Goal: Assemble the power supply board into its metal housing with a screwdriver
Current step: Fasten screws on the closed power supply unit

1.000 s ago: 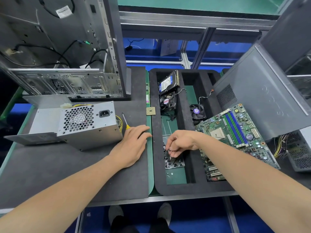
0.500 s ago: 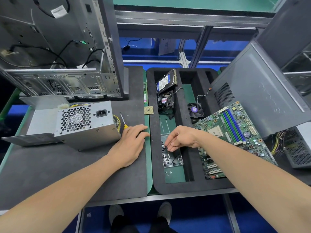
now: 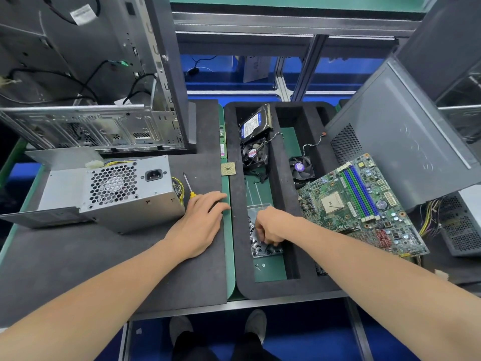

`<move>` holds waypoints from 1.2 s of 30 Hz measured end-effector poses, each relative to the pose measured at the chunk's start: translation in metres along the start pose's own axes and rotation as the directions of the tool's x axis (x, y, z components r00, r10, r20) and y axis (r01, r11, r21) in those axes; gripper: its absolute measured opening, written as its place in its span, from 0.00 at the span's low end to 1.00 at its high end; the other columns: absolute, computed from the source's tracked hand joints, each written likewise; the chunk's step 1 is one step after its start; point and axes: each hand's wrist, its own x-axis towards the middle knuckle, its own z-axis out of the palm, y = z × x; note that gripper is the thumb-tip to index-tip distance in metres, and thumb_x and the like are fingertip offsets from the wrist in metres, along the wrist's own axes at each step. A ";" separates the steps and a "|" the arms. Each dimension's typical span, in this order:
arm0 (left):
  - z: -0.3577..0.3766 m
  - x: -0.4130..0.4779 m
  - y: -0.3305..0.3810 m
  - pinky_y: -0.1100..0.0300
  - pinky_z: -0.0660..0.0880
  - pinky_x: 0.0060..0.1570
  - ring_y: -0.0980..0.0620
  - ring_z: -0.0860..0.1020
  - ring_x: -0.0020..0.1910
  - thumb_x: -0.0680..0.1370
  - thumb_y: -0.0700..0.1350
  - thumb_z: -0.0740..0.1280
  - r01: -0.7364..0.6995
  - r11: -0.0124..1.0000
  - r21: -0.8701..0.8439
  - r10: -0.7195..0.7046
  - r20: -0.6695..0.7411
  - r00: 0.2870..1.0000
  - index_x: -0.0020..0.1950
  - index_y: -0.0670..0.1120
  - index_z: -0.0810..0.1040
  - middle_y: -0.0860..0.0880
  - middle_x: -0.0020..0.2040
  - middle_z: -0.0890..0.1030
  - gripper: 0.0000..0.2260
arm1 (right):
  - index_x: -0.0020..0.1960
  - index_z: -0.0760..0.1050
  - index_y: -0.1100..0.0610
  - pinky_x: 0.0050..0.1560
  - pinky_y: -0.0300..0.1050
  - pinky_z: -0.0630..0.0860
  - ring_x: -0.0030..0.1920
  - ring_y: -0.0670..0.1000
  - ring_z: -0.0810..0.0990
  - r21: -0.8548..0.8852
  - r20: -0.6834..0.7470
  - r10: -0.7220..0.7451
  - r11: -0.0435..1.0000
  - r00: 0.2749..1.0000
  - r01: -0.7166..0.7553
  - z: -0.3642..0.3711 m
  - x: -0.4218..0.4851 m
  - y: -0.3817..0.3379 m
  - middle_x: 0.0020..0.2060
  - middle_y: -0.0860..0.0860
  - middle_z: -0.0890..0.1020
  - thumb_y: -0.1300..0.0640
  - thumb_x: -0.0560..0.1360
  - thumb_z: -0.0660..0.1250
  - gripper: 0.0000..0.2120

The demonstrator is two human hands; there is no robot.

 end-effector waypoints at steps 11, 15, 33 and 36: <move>0.003 0.000 -0.002 0.49 0.62 0.71 0.40 0.69 0.70 0.85 0.43 0.58 0.004 1.000 0.002 -0.004 0.004 1.000 0.68 0.46 0.75 0.47 0.72 0.69 0.13 | 0.35 0.73 0.51 0.39 0.43 0.76 0.38 0.54 0.79 0.125 -0.098 0.052 0.991 0.994 -0.039 0.045 0.010 -0.005 0.33 0.45 0.78 0.57 0.70 0.77 0.13; 0.002 0.000 -0.002 0.49 0.62 0.71 0.40 0.70 0.70 0.85 0.42 0.59 0.009 1.000 0.005 -0.009 0.005 1.000 0.68 0.45 0.75 0.47 0.72 0.70 0.13 | 0.39 0.72 0.55 0.34 0.45 0.72 0.36 0.59 0.76 0.115 -0.192 0.081 0.992 0.978 -0.059 0.050 0.008 -0.011 0.40 0.54 0.78 0.64 0.75 0.66 0.08; 0.003 0.000 -0.001 0.47 0.64 0.70 0.41 0.70 0.70 0.84 0.40 0.61 -0.022 1.000 0.007 0.023 -0.037 0.999 0.67 0.43 0.76 0.45 0.71 0.72 0.12 | 0.45 0.81 0.61 0.45 0.52 0.83 0.44 0.64 0.83 0.129 -0.222 0.046 0.992 0.974 -0.017 0.058 0.000 -0.012 0.43 0.59 0.84 0.58 0.74 0.73 0.06; 0.004 -0.001 -0.001 0.48 0.64 0.70 0.41 0.70 0.69 0.84 0.40 0.61 -0.016 1.000 0.005 0.016 -0.040 0.999 0.67 0.44 0.76 0.45 0.71 0.71 0.12 | 0.45 0.82 0.61 0.46 0.53 0.84 0.43 0.63 0.84 0.147 -0.188 0.017 0.989 0.982 0.011 0.057 0.000 -0.012 0.43 0.59 0.85 0.58 0.73 0.73 0.06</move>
